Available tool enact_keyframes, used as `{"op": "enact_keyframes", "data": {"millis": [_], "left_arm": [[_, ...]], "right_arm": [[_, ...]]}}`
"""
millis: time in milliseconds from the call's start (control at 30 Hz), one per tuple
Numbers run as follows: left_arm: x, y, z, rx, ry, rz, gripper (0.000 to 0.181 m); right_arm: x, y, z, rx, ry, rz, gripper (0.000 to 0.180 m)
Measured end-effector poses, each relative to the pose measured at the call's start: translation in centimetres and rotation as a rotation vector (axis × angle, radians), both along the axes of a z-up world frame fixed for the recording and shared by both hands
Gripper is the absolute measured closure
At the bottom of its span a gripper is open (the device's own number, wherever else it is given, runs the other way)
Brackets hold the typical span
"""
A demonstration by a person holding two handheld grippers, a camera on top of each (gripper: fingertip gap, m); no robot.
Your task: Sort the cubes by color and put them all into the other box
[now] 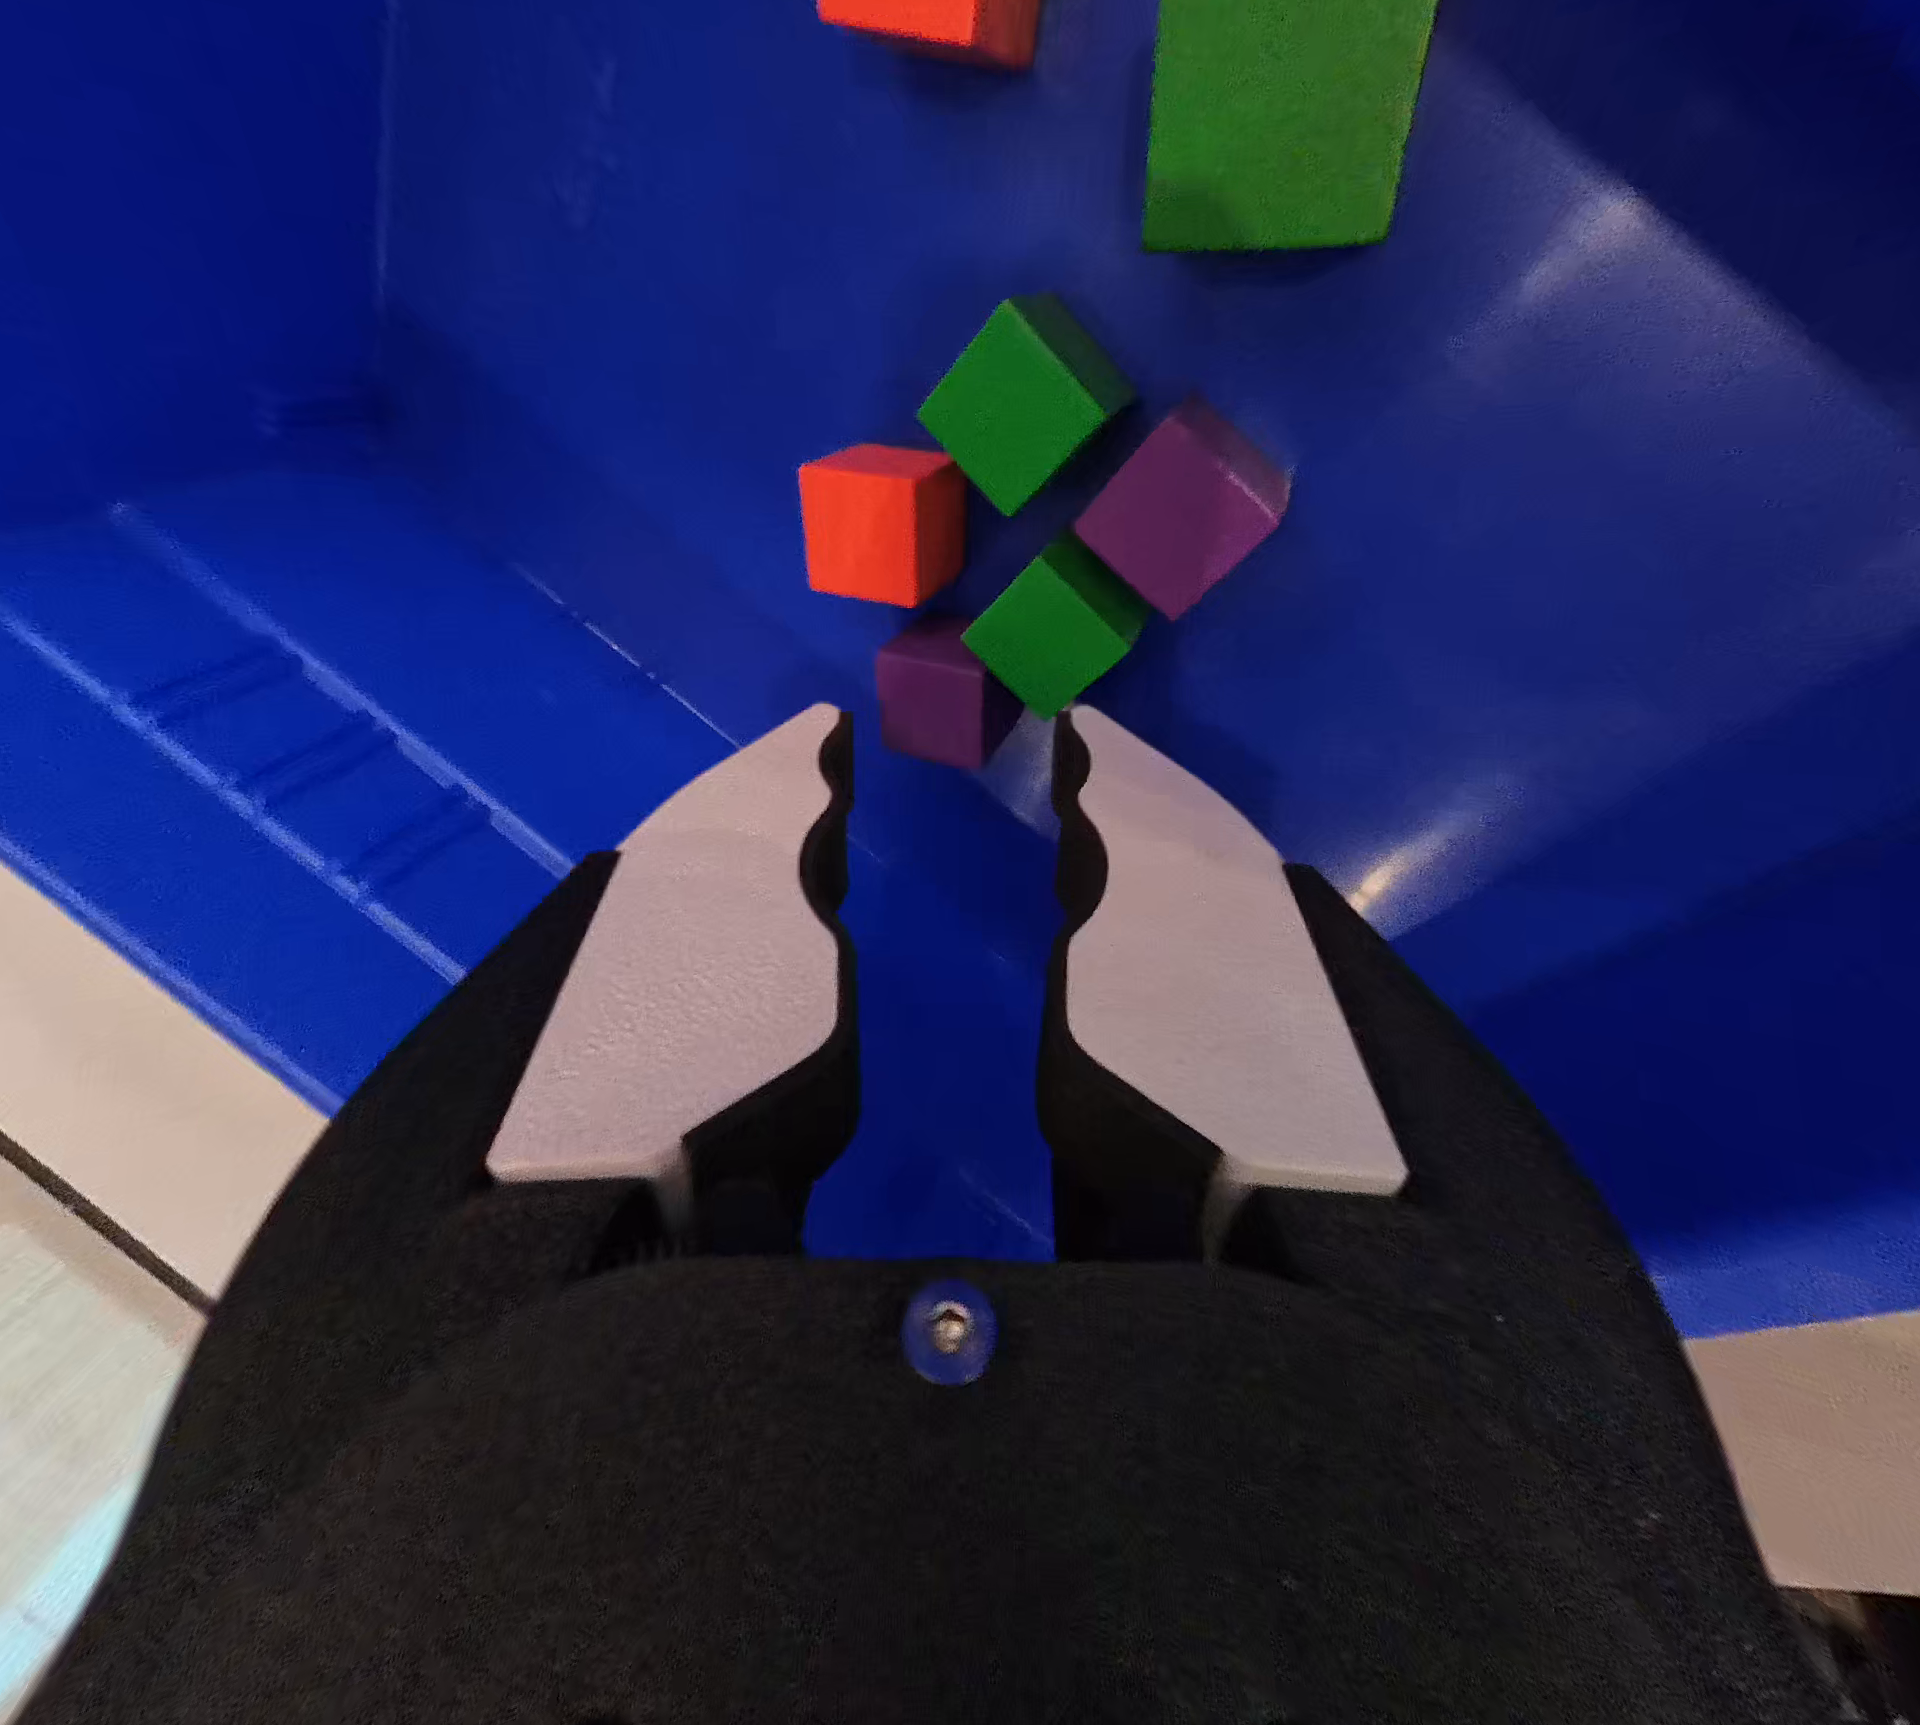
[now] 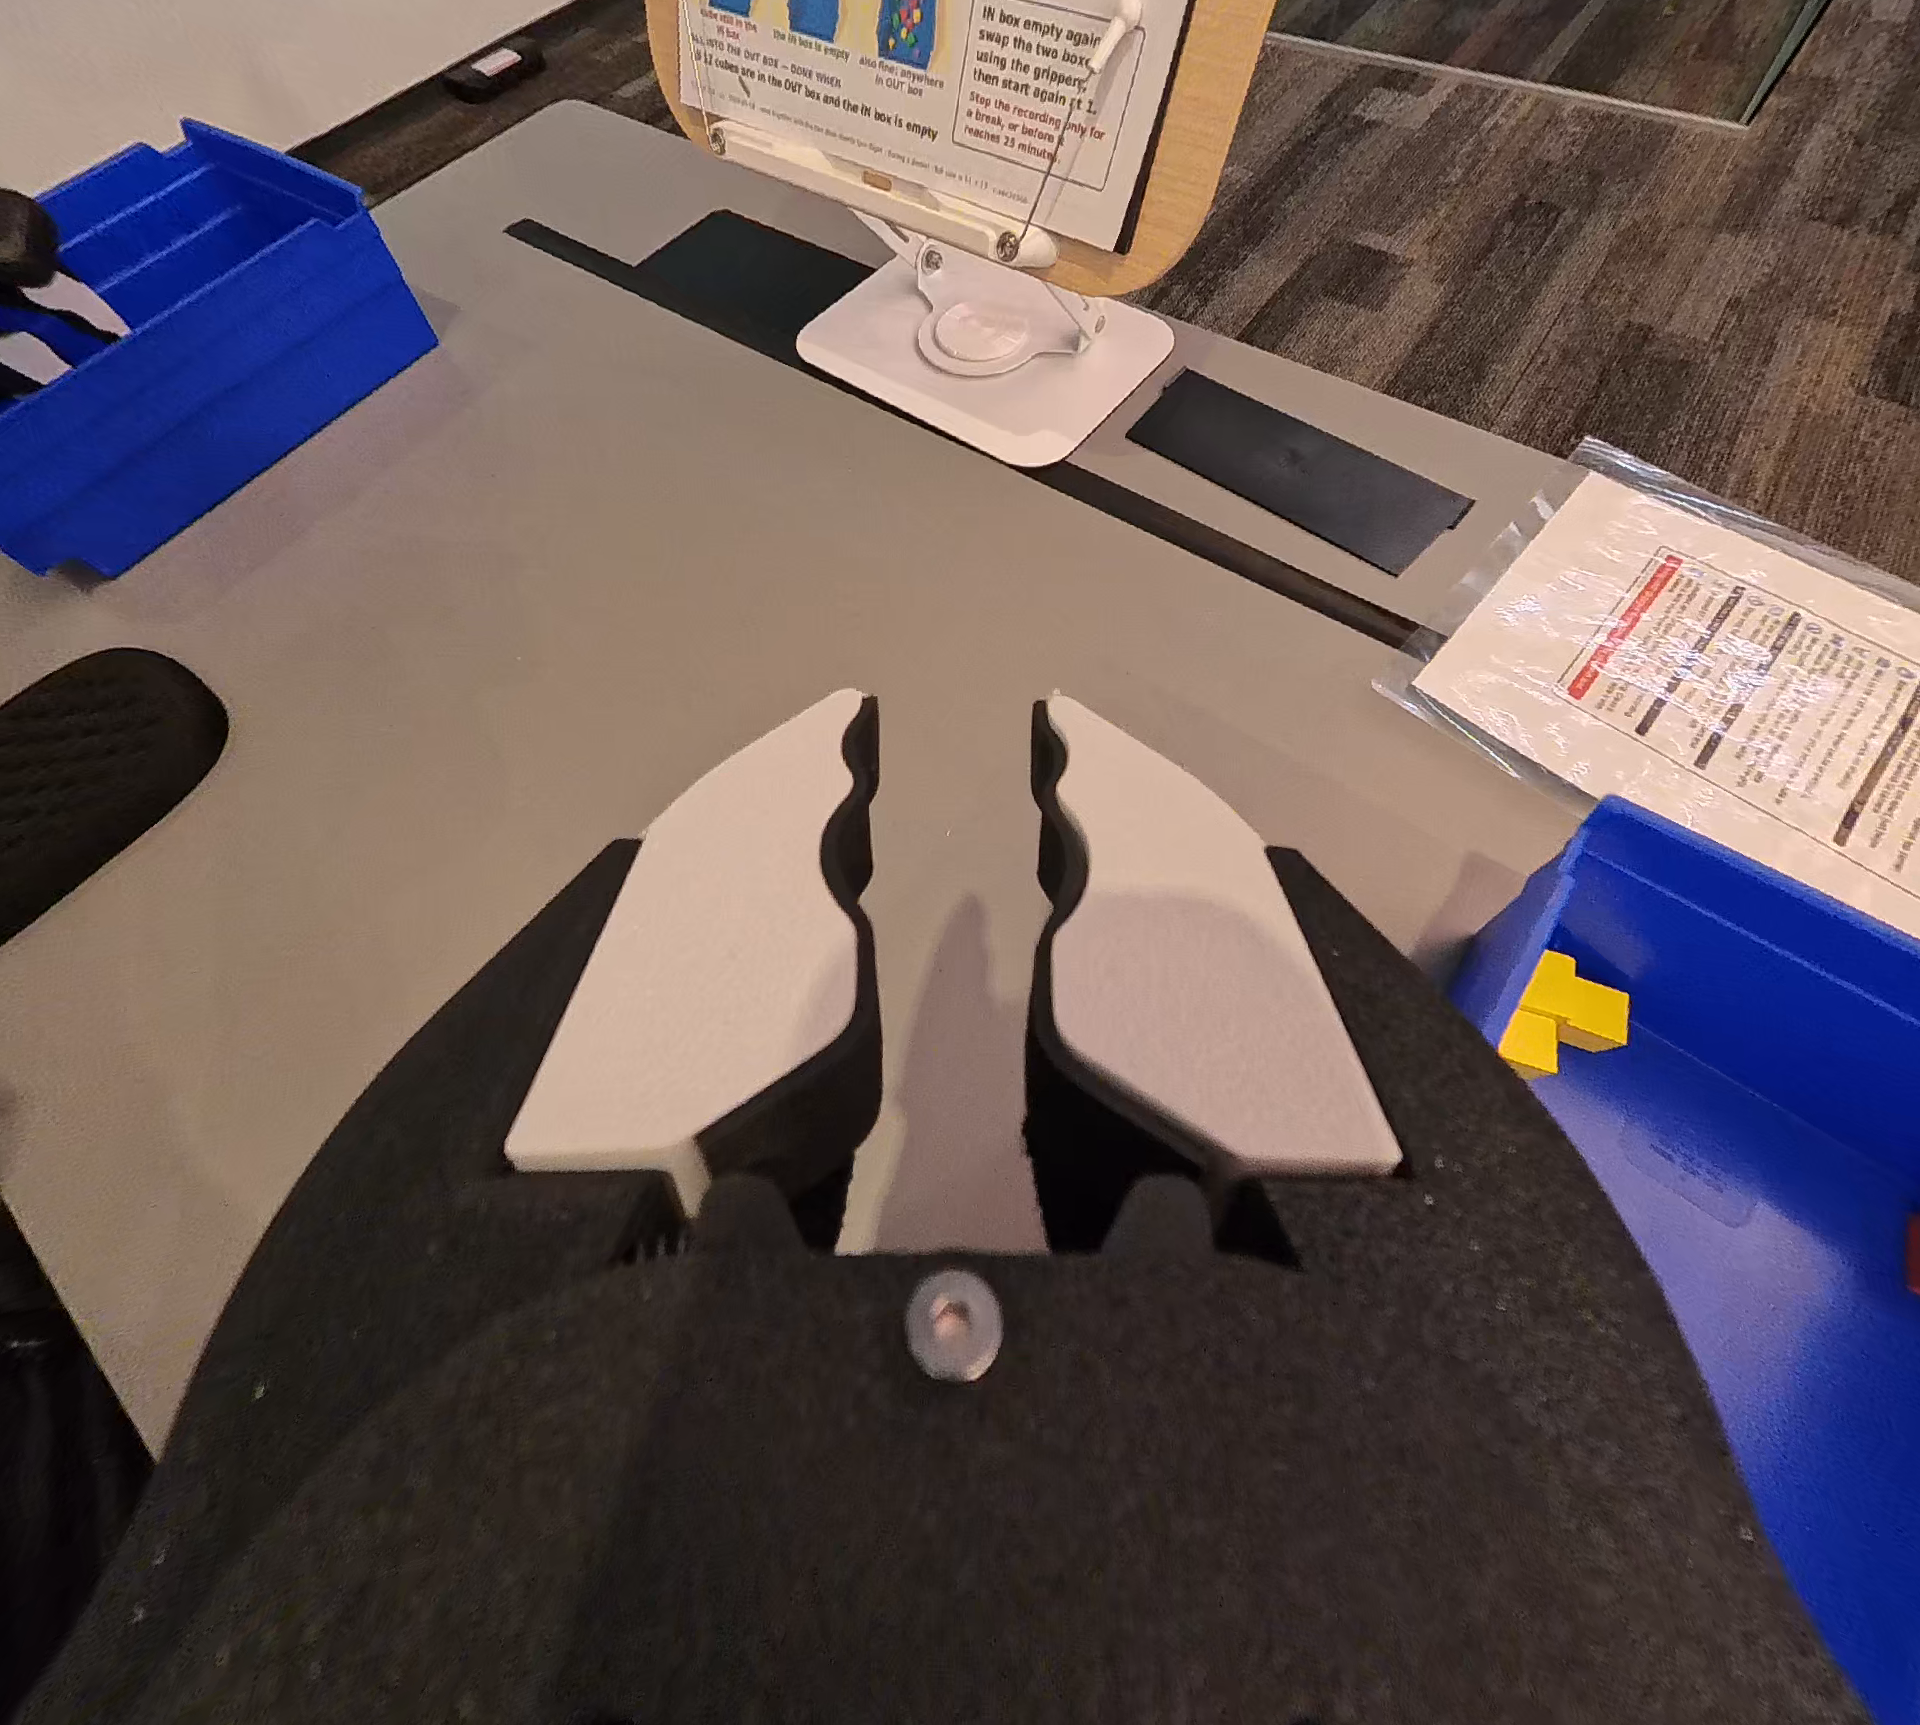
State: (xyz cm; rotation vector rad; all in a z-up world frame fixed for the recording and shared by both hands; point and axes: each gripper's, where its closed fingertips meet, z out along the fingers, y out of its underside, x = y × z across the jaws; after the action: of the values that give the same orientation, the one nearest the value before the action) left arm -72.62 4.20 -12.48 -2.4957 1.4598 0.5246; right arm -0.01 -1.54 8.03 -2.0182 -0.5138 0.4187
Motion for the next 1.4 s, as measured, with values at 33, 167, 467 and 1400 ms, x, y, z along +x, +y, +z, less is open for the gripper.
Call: {"op": "enact_keyframes", "data": {"millis": [33, 167, 467, 1400], "left_arm": [[-0.1, 0.1, -0.2, -0.005, 0.009, -0.005, 0.145], [-0.3, 0.5, -0.6, -0.016, 0.02, 0.007, 0.153], [-0.6, 1.6, -0.5, 0.018, 0.012, -0.004, 0.148], [11.6, 1.3, 15.8, 0.775, -0.324, -0.131, 0.158]], "right_arm": [[-0.1, 0.1, -0.1, -0.007, -0.007, 0.001, 0.152], [-0.4, 0.8, -0.5, -0.006, -0.045, -0.006, 0.152], [-1.8, 1.3, -2.3, -0.074, -0.114, 0.038, 0.152], [-11.2, 1.3, -0.8, 0.002, -0.056, 0.254, 0.152]]}}
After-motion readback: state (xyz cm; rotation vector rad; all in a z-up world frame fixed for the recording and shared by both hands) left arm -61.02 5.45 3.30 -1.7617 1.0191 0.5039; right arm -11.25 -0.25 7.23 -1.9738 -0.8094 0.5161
